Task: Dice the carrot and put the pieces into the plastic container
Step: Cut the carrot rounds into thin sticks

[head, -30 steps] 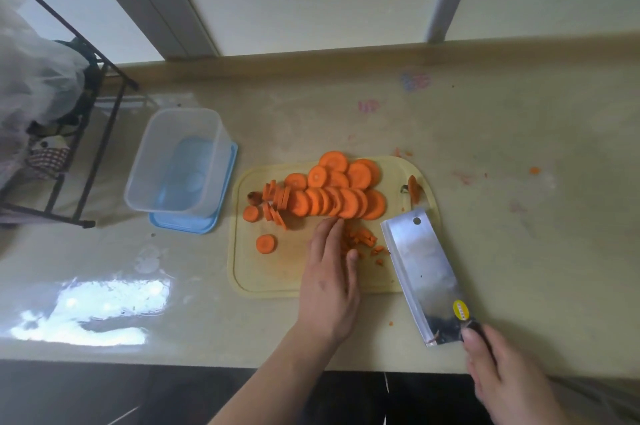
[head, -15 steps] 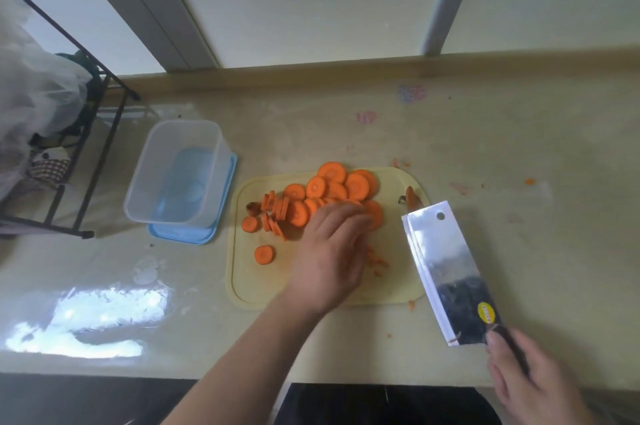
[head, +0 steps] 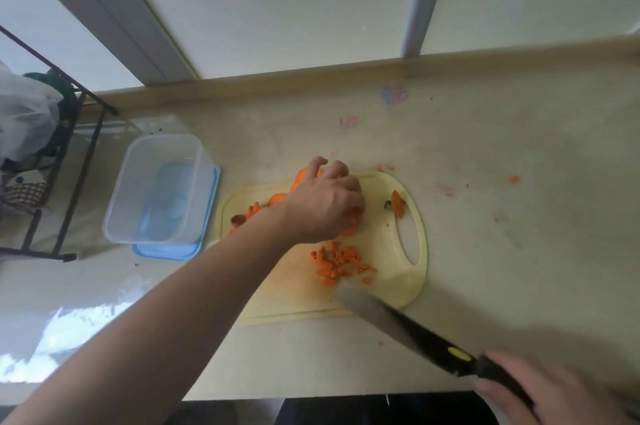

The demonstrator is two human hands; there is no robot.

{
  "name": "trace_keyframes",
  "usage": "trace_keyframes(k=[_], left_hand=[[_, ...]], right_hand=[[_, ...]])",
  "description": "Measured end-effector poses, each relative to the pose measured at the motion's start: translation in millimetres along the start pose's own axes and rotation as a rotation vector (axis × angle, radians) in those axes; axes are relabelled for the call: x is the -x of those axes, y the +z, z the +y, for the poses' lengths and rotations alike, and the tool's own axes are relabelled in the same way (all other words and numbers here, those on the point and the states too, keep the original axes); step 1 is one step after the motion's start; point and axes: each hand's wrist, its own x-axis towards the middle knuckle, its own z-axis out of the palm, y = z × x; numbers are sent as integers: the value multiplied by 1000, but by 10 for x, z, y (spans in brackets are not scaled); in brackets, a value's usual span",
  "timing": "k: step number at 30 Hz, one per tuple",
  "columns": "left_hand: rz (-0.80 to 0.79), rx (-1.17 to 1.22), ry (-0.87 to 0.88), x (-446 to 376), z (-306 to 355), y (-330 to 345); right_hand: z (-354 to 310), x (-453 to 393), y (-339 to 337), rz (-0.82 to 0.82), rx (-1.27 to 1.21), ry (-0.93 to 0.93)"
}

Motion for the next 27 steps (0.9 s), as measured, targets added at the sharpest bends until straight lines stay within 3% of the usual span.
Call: trace_keyframes(k=[2, 5, 8, 15, 21, 27], left_hand=[[-7, 54, -40, 19, -71, 20], [32, 168, -63, 63, -156, 61], [96, 213, -95, 109, -224, 92], [129, 159, -156, 75, -246, 123], [135, 113, -52, -257, 126, -17], [137, 137, -101, -493, 329, 98]], right_hand=[[-147, -129, 36, 35, 74, -143], [-242, -267, 152, -68, 33, -175], [-222, -386, 274, -60, 30, -245], [-142, -544, 211, -110, 41, -263], [-99, -556, 237, -161, 50, -234], [-78, -609, 262, -218, 30, -192]])
